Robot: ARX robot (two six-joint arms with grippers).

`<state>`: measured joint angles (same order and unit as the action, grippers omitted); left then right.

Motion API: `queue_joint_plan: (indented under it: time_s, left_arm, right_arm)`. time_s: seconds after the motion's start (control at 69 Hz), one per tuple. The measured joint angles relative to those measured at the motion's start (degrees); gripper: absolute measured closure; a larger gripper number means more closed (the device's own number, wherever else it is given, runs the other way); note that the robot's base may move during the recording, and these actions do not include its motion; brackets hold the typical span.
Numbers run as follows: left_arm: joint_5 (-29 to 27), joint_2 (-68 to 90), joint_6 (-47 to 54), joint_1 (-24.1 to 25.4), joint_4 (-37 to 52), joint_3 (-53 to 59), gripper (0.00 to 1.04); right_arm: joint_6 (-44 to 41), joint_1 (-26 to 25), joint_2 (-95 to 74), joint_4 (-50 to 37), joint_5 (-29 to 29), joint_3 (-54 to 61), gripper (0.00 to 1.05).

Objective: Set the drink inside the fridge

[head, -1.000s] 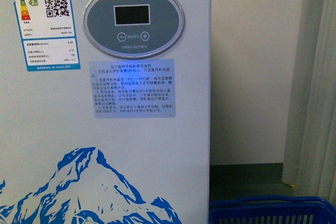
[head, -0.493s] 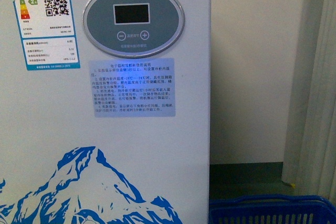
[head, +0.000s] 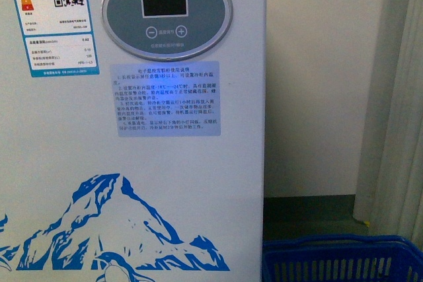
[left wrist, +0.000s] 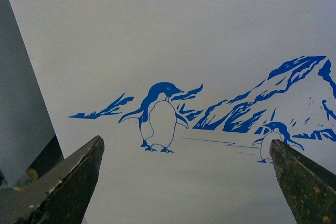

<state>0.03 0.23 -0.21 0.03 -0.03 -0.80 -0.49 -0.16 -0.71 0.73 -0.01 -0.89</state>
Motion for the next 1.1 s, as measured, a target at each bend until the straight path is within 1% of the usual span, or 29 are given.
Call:
queue_joint_plan:
  time_s: [1.101]
  left_arm:
    - [0.0, 0.0, 0.0, 0.0, 0.0, 0.0, 0.08]
  right_arm:
    - [0.0, 0.0, 0.1, 0.0, 0.0, 0.0, 0.59]
